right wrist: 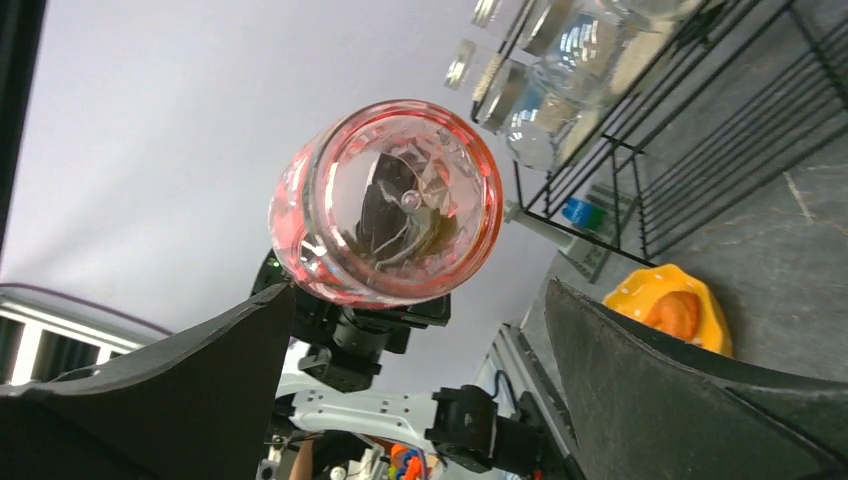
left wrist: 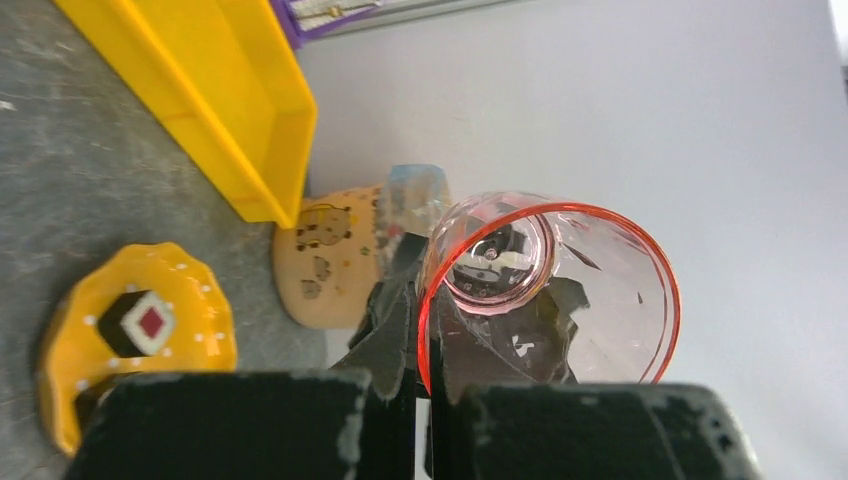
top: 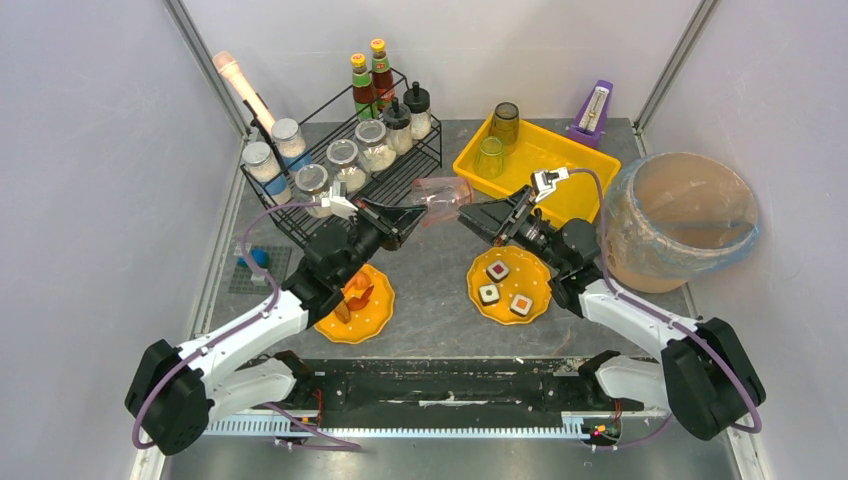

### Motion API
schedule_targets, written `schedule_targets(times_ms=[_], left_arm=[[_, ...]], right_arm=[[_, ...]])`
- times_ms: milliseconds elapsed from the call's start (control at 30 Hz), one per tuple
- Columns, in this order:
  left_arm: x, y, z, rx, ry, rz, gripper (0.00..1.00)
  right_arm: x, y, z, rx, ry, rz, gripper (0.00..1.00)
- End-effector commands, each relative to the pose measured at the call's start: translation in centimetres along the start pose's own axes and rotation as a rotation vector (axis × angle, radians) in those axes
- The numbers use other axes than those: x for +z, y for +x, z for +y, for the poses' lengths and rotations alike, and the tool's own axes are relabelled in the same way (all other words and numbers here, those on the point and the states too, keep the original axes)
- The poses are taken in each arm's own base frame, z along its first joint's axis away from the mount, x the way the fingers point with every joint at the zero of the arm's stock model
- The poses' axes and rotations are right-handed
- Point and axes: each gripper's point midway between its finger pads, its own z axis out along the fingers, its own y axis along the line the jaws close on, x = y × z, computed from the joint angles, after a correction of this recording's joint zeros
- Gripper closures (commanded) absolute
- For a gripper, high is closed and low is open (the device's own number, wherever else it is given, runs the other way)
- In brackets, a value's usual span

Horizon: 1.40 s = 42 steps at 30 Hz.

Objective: Clear the kitchen counter

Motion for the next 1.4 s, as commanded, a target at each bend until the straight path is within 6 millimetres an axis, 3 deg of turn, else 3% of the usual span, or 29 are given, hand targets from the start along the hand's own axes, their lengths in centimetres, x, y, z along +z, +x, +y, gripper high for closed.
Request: schedule_targets(times_ms=[0,233,400,500,667,767,900,1033,1133,1267,1367], left_arm=[[-0.2,0.9,-4.2,-0.106,0.168,0.027,0.98],[0.1,2.1,-4.0,-0.11,0.163,0.06,0.98],[0.1,2.6,-3.2,-0.115,0.144,0.071,0.98],[0.0,2.8,-2.7,-0.114,0.129,0.079,0.98],[-0.3,2.9,-1.3,-0.068,0.083,0.076,0.96],[-0.5,2.8,-0.1,-0.014,0.034,0.073,0.85],[-0.9,2.5,1.9,0.069,-0.045,0.057,0.54],[-1.9,1.4,4.4,0.22,-0.164,0.028,0.33],[-3.0,-0.1,6.0,0.365,-0.28,0.001,0.23],[-4.9,-2.5,6.5,0.591,-0.422,-0.006,0.18],[-6.4,-4.1,7.1,0.745,-0.532,0.009,0.16]], right_arm=[[0.2,-0.9,3.9,0.002,-0.168,-0.022,0.02],[0.4,-1.7,6.5,-0.006,-0.275,-0.045,0.02],[0.4,-2.1,7.1,-0.002,-0.309,-0.063,0.02],[0.5,-2.4,7.0,-0.004,-0.31,-0.072,0.16],[0.8,-2.7,6.4,-0.018,-0.297,-0.079,0.56],[1.0,-3.2,5.8,-0.041,-0.274,-0.086,0.82],[1.6,-4.1,4.6,-0.106,-0.215,-0.086,0.99],[2.7,-5.4,2.6,-0.224,-0.115,-0.076,1.0],[3.6,-6.8,0.3,-0.32,0.006,-0.065,1.0],[4.5,-10.0,-3.7,-0.533,0.249,-0.071,1.0],[4.5,-13.7,-6.5,-0.723,0.472,-0.099,1.0]])
